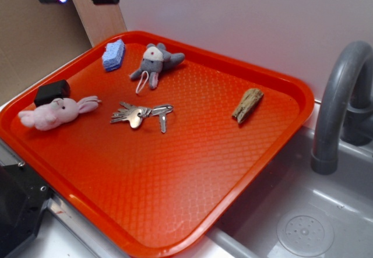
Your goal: Grab the blue sponge.
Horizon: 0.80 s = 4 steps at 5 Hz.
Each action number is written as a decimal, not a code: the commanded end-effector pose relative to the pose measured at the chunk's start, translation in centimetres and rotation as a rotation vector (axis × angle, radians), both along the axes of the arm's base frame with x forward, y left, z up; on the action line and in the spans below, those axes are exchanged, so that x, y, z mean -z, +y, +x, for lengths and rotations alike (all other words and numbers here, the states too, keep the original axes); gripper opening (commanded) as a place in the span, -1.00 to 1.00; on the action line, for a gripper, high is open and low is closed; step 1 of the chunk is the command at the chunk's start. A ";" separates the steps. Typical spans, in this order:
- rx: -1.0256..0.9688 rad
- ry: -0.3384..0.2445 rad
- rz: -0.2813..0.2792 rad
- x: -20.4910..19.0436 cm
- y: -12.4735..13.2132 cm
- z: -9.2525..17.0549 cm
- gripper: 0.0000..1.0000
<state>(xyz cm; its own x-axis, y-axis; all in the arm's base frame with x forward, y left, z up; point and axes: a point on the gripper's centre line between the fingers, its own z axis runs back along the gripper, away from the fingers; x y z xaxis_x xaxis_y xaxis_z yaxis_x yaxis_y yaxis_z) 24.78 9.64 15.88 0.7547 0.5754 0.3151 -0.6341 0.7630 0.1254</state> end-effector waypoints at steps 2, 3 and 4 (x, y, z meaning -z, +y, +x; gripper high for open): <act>-0.138 -0.073 0.078 5.2 6.5 2.3 1.00; -0.161 -0.032 0.100 7.4 7.6 3.1 1.00; -0.169 -0.061 0.069 8.8 8.4 3.5 1.00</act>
<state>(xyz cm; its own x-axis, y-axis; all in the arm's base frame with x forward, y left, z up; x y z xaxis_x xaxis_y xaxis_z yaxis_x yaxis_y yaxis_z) 28.28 16.43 4.89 0.6586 0.6676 0.3472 -0.7425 0.6515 0.1556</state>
